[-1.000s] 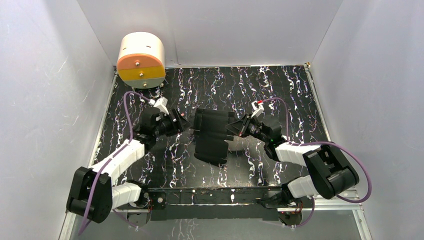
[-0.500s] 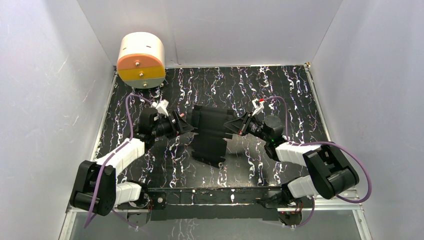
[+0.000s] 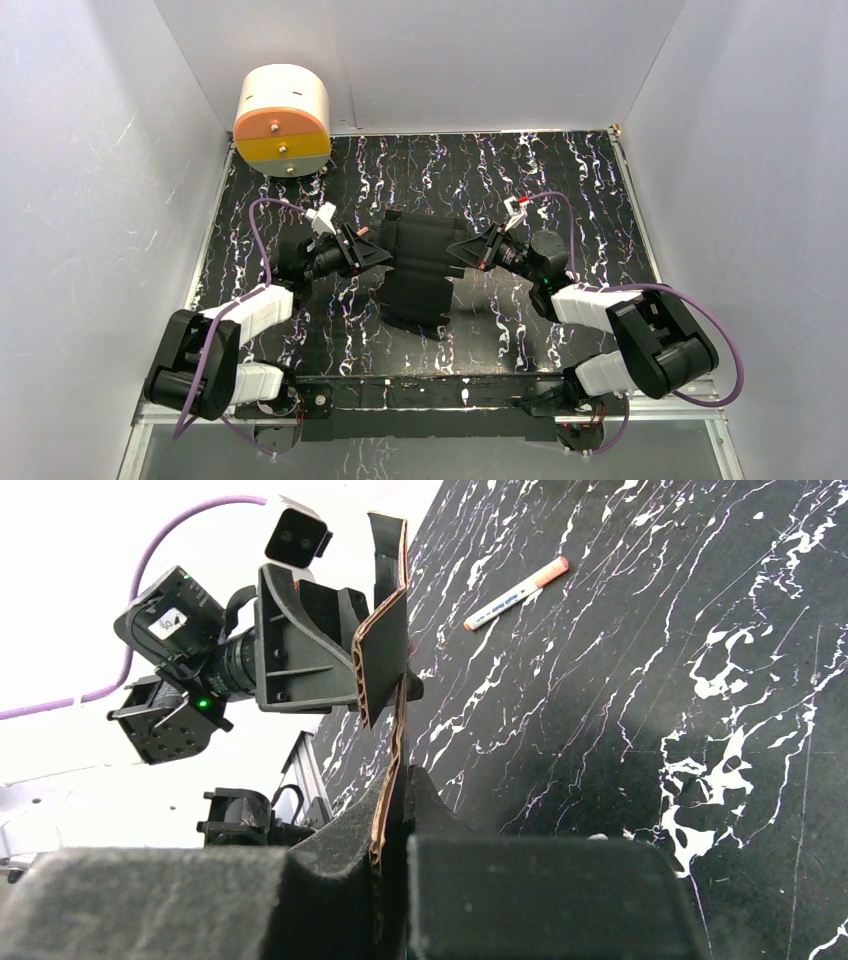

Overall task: Fold the paper box
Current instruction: Fold the paper box at the center of the board.

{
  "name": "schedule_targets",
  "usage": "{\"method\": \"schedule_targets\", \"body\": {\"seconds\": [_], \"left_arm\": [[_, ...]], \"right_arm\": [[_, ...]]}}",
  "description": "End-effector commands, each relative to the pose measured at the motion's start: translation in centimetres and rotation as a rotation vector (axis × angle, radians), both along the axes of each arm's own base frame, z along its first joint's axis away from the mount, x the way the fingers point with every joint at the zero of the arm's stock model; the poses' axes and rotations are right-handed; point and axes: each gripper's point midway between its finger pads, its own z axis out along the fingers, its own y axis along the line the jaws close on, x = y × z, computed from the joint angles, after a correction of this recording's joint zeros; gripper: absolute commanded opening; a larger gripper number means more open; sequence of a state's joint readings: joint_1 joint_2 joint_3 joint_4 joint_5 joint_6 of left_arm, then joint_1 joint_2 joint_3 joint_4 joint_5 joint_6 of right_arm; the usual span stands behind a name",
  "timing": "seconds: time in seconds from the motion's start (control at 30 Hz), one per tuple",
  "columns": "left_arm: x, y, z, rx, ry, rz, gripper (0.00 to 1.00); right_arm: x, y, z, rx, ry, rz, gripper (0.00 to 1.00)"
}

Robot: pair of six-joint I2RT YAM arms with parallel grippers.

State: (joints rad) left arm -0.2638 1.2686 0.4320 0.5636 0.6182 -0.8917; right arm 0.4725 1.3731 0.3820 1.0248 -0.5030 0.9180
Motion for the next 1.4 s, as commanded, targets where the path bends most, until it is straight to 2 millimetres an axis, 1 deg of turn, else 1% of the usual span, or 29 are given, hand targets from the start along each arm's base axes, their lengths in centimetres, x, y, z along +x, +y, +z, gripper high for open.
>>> {"method": "schedule_targets", "body": {"seconds": [0.0,0.17,0.23,0.3,0.47,0.57,0.7,0.9,0.97,1.07,1.2,1.33,1.37], "left_arm": [[0.4,-0.6,1.5,-0.054,-0.053,-0.03,0.45],[0.4,-0.6,1.5,-0.066,-0.06,-0.027,0.38],[0.3,-0.6,1.3,-0.065,-0.056,-0.028,0.36],[0.2,-0.5,1.1,-0.065,-0.048,-0.021,0.32],[0.1,-0.4,1.8,-0.08,-0.07,-0.006,0.18],[0.1,-0.1,2.4,-0.072,-0.098,0.014,0.11],[0.1,0.0,2.5,-0.006,-0.127,0.039,0.01],[-0.1,-0.6,2.1,0.226,-0.2,0.085,0.0],[0.2,-0.5,2.2,0.315,-0.21,0.122,0.0],[0.7,-0.1,1.6,0.443,-0.19,0.18,0.0],[0.8,-0.7,0.8,0.547,-0.162,0.215,0.0],[0.7,-2.4,0.7,0.655,-0.187,0.217,0.0],[0.5,-2.4,0.2,0.709,-0.185,0.215,0.0]], "right_arm": [[0.1,0.3,4.7,0.085,-0.138,0.019,0.06],[0.1,0.3,4.9,0.09,-0.142,0.02,0.06],[0.0,0.3,5.0,0.093,-0.14,0.02,0.06],[0.0,0.3,5.0,0.095,-0.138,0.023,0.06],[0.0,0.5,5.1,0.092,-0.139,0.036,0.06],[0.2,0.6,4.7,0.078,-0.125,0.033,0.06],[0.7,0.6,4.2,0.029,-0.107,0.006,0.06],[1.6,0.7,3.2,-0.086,-0.1,-0.044,0.08],[1.9,0.7,2.9,-0.114,-0.093,-0.065,0.08],[2.0,0.7,2.4,-0.141,-0.084,-0.081,0.08],[2.2,1.1,1.6,-0.172,-0.069,-0.093,0.08],[2.4,1.3,0.5,-0.203,-0.055,-0.108,0.07],[2.4,1.2,0.3,-0.209,-0.049,-0.112,0.08]]}}
